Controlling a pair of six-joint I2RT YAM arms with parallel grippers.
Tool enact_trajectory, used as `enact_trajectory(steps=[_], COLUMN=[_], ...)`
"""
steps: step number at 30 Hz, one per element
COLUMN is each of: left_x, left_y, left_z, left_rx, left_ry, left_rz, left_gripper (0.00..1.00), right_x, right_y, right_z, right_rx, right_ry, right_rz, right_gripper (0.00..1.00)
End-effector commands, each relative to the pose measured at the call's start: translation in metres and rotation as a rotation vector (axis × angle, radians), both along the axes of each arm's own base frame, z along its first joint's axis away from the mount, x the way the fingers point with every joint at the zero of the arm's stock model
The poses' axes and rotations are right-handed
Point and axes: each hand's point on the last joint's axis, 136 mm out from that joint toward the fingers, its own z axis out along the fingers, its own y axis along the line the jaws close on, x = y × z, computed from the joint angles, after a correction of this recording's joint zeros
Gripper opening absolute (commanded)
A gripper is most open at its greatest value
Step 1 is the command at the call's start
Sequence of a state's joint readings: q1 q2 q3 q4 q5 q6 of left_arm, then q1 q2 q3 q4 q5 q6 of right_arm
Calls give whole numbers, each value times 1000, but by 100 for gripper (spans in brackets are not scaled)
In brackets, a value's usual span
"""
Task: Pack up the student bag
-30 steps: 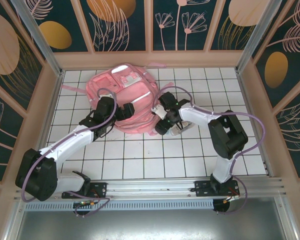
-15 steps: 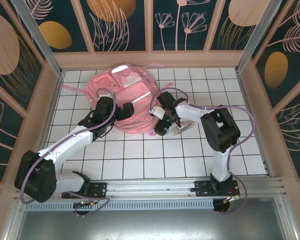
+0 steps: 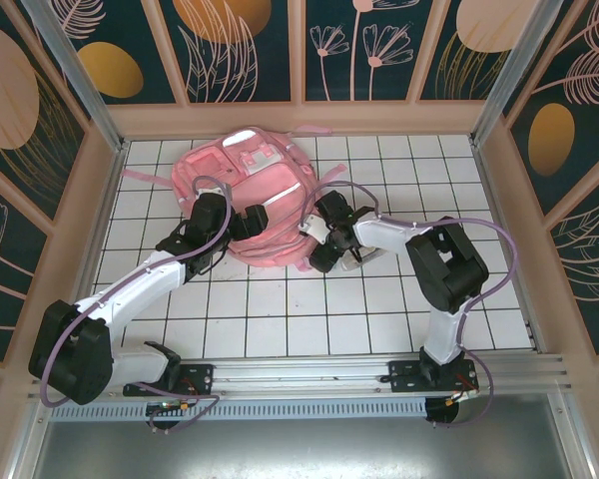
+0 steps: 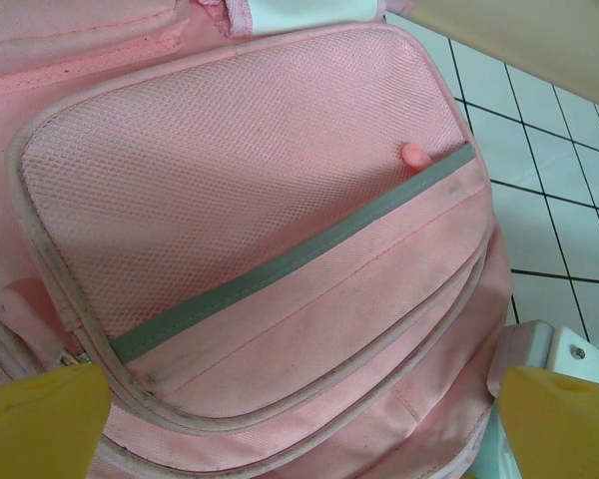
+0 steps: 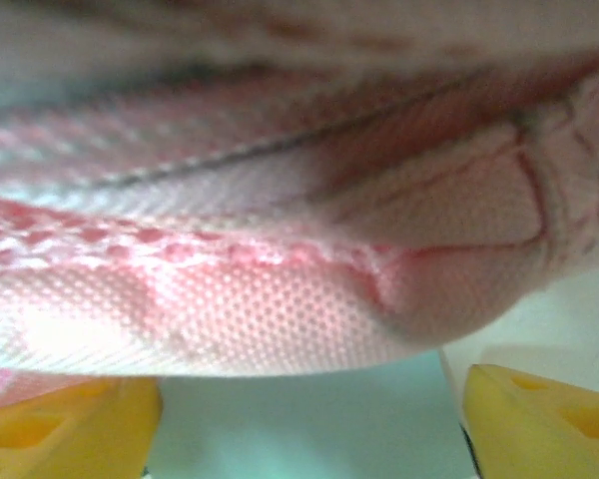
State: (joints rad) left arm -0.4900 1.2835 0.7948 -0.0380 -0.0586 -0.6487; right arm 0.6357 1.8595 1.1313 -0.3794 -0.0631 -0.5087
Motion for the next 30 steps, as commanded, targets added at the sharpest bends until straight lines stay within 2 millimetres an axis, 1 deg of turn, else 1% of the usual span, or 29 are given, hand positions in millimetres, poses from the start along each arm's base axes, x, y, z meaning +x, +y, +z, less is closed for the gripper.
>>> enact_trajectory(steps=[1, 4, 5, 7, 9, 12, 13, 16, 17, 18, 19, 20, 21, 22, 23, 24, 25, 26, 27, 30], left_x=[4, 5, 5, 5, 5, 6, 6, 8, 9, 9, 10, 10, 11, 12, 12, 12, 12, 12, 12, 12], left_y=[-4, -6, -6, -7, -7, -8, -8, -9, -10, -11, -12, -13, -14, -15, -16, -17, -17, -17, -17, -17], left_z=[8, 11, 12, 14, 15, 17, 18, 21, 22, 22, 23, 22, 22, 23, 23, 22, 21, 21, 21, 22], left_rx=[-12, -20, -21, -26, -29, -33, -34, -37, -38, -38, -41, -41, -43, -46, -48, -48, -48, -49, -49, -49], left_ry=[-13, -18, -20, -23, -24, -27, -28, -33, -34, -34, -34, -31, -31, -30, -29, -25, -24, -22, -22, -24], left_rz=[-14, -18, -18, -20, -22, -22, -22, -24, -27, -29, -32, -36, -39, -42, -45, -47, -47, -48, -49, -47], left_gripper=[99, 99, 99, 99, 99, 99, 99, 99, 99, 99, 99, 99, 99, 99, 99, 99, 99, 99, 99, 99], right_x=[-27, -28, -28, -27, -25, -21, -19, -13, -9, -6, -4, -2, -1, 0, 3, 5, 7, 15, 19, 20], right_y=[-34, -35, -34, -33, -29, -23, -21, -15, -14, -12, -12, -11, -10, -10, -10, -9, -7, -16, -19, -23], right_z=[-32, -30, -28, -26, -20, -5, 2, 25, 34, 41, 49, 54, 59, 61, 63, 63, 62, 60, 57, 46], right_rx=[-111, -77, -66, -54, -35, 4, 20, 80, 106, 131, 155, 180, 199, 214, 221, 225, 229, 231, 220, 149], right_ry=[108, 122, 125, 122, 115, 92, 80, 51, 45, 44, 41, 43, 50, 61, 59, 62, 74, 88, 93, 96], right_rz=[-49, -69, -71, -73, -74, -77, -81, -97, -119, -136, -153, -169, -182, -197, -215, -232, -250, -300, -331, -396], right_gripper=[71, 55, 53, 52, 46, 41, 38, 34, 37, 44, 56, 63, 67, 73, 83, 89, 92, 94, 94, 94])
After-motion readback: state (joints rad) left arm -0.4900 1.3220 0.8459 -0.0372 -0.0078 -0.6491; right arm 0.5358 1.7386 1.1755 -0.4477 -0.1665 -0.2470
